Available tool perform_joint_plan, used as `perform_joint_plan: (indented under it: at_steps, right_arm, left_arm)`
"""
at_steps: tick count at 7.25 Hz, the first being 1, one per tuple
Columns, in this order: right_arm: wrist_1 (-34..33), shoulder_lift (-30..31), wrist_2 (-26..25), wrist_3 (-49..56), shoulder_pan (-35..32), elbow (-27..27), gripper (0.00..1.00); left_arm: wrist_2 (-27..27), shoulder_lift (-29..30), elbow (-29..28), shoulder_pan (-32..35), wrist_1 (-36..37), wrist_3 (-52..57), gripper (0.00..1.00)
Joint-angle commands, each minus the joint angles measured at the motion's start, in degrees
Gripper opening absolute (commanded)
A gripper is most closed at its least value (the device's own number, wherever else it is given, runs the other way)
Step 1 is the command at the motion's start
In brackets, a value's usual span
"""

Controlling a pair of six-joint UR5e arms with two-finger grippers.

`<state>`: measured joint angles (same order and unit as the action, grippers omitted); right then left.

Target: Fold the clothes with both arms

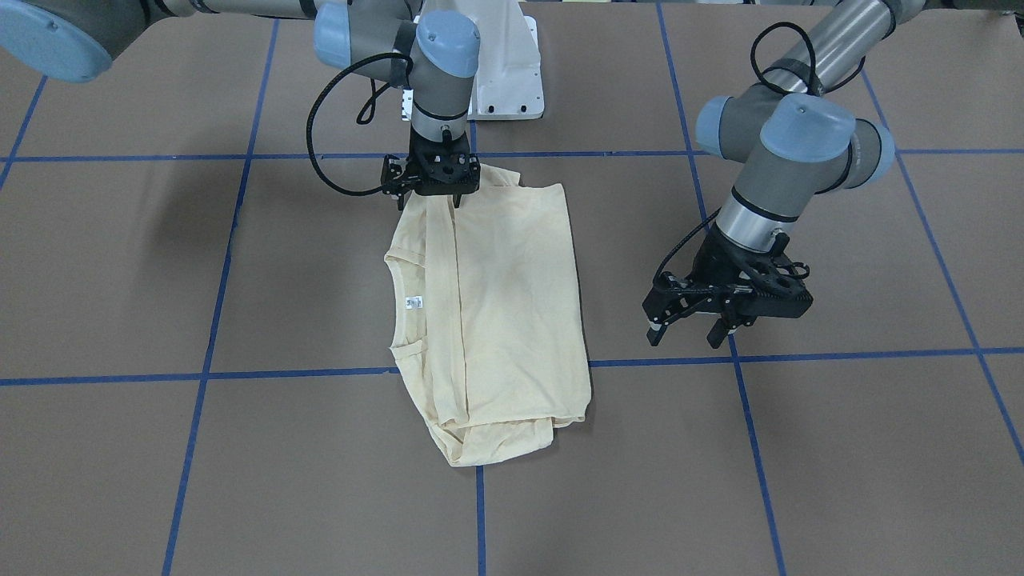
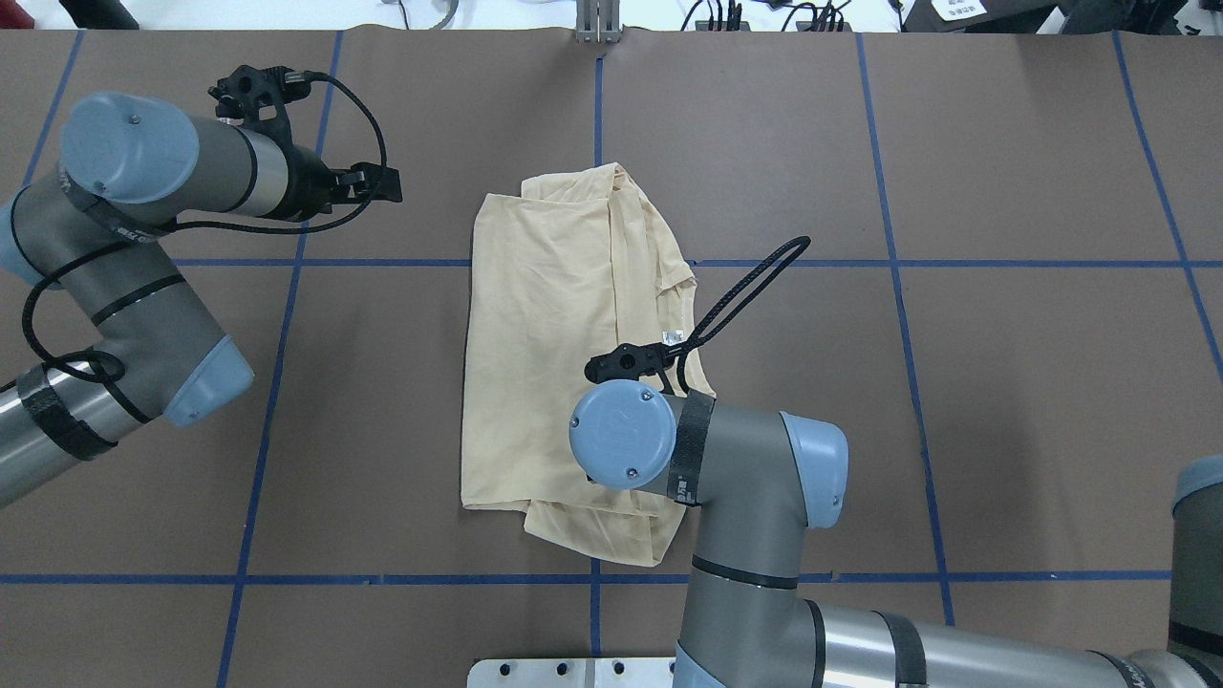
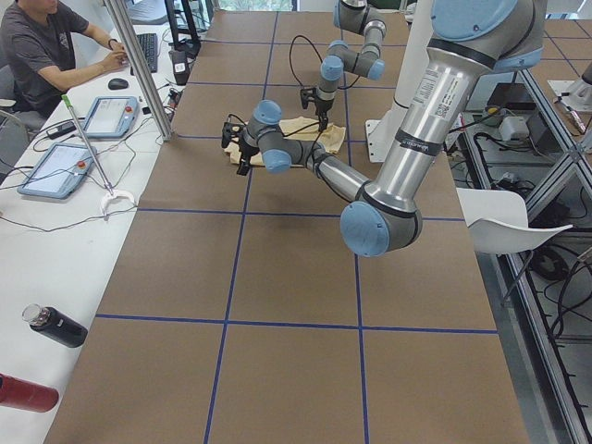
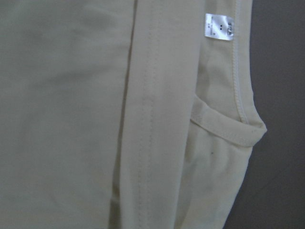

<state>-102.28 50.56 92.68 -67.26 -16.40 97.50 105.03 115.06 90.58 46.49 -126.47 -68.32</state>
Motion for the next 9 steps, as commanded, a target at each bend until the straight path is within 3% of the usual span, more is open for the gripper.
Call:
perform_joint_plan:
  at_steps: [1,9]
  right_arm:
    - [-0.21,0.24,-0.04,-0.06,1.63,0.33,1.00]
    - [-0.38,3.66,0.22,0.37,0.85,1.90,1.00]
  left_arm:
    - [0.00,0.08,-0.06,0.00,0.00,-0.06,1.00]
    - [0.00,0.17,0.12,-0.44,-0.09,-0.50,1.00]
